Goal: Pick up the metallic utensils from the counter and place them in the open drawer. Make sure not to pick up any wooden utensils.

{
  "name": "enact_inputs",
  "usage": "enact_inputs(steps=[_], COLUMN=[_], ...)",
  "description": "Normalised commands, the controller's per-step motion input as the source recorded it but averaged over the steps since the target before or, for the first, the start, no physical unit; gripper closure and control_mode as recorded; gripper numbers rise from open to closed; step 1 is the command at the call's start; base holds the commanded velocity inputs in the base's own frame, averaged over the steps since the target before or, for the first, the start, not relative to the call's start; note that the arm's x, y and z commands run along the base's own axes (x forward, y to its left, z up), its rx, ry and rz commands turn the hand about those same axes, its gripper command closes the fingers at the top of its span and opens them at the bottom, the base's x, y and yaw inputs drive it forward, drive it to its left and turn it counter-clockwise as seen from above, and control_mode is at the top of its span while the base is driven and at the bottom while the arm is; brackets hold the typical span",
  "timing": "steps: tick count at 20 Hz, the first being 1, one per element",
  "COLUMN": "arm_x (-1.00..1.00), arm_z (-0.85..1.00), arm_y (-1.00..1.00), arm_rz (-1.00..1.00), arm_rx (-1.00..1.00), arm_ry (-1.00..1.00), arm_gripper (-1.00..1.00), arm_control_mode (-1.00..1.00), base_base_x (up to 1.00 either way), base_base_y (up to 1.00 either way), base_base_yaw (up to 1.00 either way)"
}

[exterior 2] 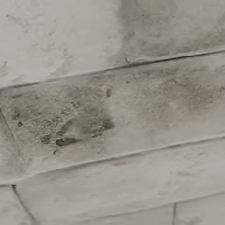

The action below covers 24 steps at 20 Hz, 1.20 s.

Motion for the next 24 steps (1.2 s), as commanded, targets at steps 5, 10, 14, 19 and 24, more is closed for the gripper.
enact_inputs(steps=[5, 10, 14, 19, 24], arm_x=[0.00, 0.00, 0.00, 0.00, 0.00], arm_z=[0.00, 0.00, 0.00, 0.00, 0.00], arm_y=[0.00, 0.00, 0.00, 0.00, 0.00], arm_rz=[0.00, 0.00, 0.00, 0.00, 0.00], arm_rx=[0.00, 0.00, 0.00, 0.00, 0.00], arm_ry=[0.00, 0.00, 0.00, 0.00, 0.00], arm_gripper=[1.00, 1.00, 1.00, 1.00, 1.00], arm_control_mode=[1.00, 1.00, 1.00, 1.00, 1.00], base_base_x=[0.23, 0.81, 1.00, 0.76, 0.38], base_base_y=[1.00, 1.00, 1.00, 1.00, 1.00], base_base_yaw=[-0.21, -0.36, -0.46, -0.50, -0.49])
